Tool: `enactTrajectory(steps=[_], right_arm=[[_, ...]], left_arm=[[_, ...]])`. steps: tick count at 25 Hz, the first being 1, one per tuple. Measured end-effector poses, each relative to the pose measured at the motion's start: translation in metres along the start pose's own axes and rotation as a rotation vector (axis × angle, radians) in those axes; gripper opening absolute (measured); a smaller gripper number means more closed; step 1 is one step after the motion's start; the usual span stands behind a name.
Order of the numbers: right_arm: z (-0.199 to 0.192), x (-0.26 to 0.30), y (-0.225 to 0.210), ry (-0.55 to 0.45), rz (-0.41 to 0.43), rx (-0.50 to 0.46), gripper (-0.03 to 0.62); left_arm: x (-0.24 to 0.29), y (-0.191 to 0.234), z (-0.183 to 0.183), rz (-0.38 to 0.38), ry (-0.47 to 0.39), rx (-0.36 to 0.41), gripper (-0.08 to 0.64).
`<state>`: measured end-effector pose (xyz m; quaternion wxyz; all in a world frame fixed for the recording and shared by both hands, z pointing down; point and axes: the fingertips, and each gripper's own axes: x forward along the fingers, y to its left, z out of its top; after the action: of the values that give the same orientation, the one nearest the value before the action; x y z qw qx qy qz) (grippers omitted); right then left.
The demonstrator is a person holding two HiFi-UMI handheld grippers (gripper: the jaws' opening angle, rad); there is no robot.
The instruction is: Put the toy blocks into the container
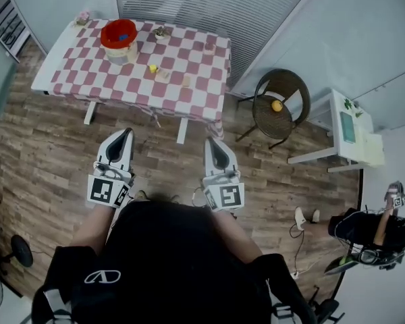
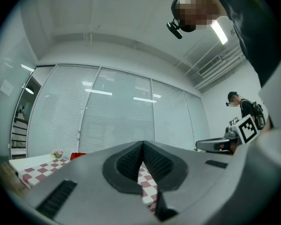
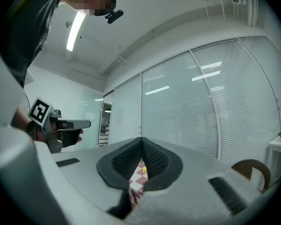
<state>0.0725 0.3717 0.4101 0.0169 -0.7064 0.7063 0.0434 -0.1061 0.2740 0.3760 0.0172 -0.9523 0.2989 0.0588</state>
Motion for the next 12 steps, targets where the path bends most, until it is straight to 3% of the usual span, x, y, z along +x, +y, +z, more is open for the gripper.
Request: enactTrajectory(steps=[6, 12], right_arm=[[-0.009, 0.008, -0.021, -0.019, 0.056, 0.013, 0.005], [-0.023, 0.038, -0.044, -0.005, 0.046, 0.006, 0.005]], left_arm=[[0.015, -0.011, 0.005, 0.058, -0.025, 0.018, 0.006], [0.049, 0.007, -0.011, 0.051, -0.011, 0.01, 0.006]])
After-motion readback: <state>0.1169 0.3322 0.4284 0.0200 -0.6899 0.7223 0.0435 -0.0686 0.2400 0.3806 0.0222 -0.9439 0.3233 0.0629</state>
